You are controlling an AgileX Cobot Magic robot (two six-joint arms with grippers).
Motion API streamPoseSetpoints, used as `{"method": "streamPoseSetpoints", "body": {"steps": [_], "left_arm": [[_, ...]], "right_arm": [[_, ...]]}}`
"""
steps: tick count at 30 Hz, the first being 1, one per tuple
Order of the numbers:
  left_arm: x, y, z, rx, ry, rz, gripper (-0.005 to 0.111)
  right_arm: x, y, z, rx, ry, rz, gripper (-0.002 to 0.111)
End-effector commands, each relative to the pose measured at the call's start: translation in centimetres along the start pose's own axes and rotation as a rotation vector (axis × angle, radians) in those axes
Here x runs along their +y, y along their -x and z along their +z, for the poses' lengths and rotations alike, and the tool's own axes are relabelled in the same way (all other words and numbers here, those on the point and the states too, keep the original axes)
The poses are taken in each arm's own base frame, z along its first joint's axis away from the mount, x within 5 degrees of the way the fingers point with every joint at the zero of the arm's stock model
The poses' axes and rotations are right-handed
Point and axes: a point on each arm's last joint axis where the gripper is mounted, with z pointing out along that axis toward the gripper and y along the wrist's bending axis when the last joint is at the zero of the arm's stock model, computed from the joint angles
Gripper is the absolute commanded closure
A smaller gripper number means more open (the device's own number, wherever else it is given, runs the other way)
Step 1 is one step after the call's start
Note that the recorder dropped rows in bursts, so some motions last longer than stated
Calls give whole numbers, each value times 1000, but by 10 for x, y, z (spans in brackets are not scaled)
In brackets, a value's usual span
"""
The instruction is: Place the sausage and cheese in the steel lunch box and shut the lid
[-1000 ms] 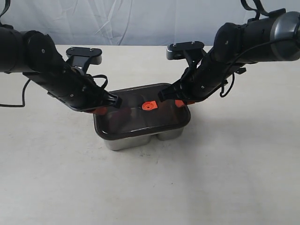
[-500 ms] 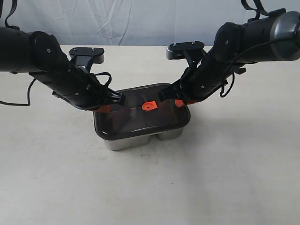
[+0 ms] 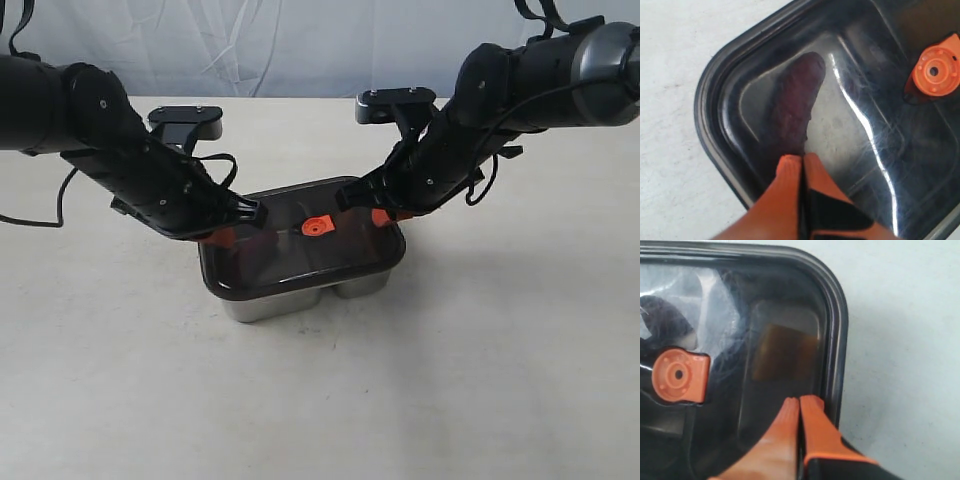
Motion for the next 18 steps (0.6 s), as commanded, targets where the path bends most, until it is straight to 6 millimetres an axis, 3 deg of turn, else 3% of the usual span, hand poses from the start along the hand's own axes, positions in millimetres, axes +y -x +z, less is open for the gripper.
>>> {"method": "streamPoseSetpoints", "body": {"steps": [1,4,7,10,13,16,18], "left_arm": [[7,-30,24,249,14,-2,107],[7,-23,20,168,24,12,107],[1,-8,-9,-9,17,33,107],[-9,6,-61,-247,18,91,107],[-20,6,-129,-492,7,147,107],[-32,-18,-202,-710,-33,189,107],[-39,-47,-238,-825,-74,217,107]], "right_arm": [[1,-19,19,136,25,17,108],[3,-14,4,96,24,3,108],[7,-4,-30,-15,-5,-37,108],[14,6,-88,-196,-48,-95,108],[20,2,-152,-345,-109,-144,108],[28,-19,-213,-449,-133,-170,108],[36,-42,-248,-536,-107,-165,108]]}}
